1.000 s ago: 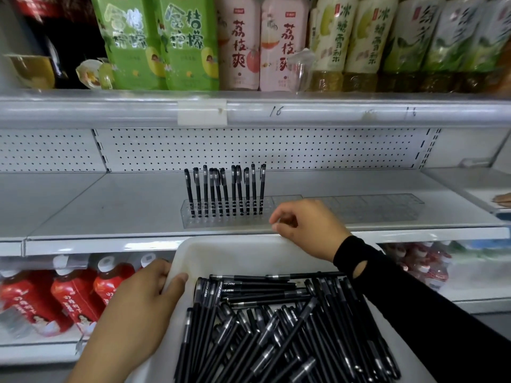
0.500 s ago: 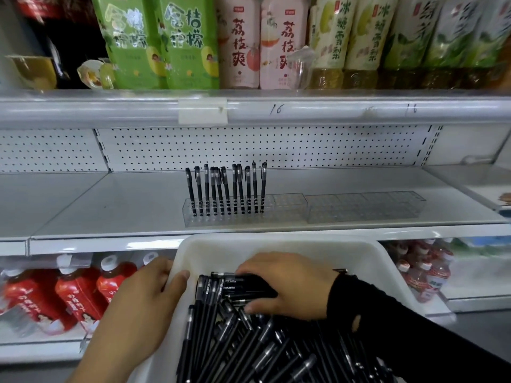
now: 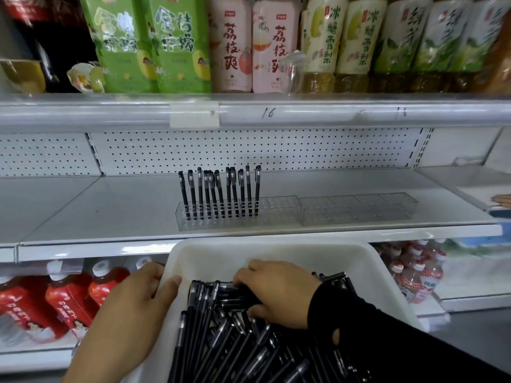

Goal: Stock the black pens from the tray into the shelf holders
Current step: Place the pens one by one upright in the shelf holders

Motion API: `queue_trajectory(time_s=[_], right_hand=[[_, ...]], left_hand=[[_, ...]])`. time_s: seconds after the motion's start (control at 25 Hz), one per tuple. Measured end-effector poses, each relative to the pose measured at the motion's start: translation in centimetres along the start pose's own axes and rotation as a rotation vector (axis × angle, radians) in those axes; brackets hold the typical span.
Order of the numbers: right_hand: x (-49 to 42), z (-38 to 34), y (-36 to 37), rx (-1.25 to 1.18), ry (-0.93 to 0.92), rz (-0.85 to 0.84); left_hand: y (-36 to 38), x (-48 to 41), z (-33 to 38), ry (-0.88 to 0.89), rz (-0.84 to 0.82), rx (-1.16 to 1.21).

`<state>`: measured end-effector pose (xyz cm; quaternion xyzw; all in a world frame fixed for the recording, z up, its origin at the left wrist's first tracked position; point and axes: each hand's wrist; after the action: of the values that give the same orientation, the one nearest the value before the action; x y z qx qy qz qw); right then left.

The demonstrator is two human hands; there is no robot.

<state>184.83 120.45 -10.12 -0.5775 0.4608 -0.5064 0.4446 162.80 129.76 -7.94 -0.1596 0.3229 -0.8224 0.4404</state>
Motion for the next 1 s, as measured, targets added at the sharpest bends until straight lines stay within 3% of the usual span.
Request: queue_trajectory(time_s=[0.28,1.0], right_hand=[[-0.35,-0.35,0.60,0.099,0.032,0.046],[0.04,0.06,0.04,0.070,0.047,0.087]], left_hand=[[0.16,-0.25,-0.15,-0.014,0.008,0.017],[0.47,-0.78,-0.18,-0.049,0.025,0.018]])
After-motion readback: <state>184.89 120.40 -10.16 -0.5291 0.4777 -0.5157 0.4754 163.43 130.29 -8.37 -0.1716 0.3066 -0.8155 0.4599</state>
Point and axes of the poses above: each hand's wrist, its own x-axis away from the middle knuckle, its own y-axis out of the palm, z = x × y, and after that the axes turned 8 degrees about -z, right-handed
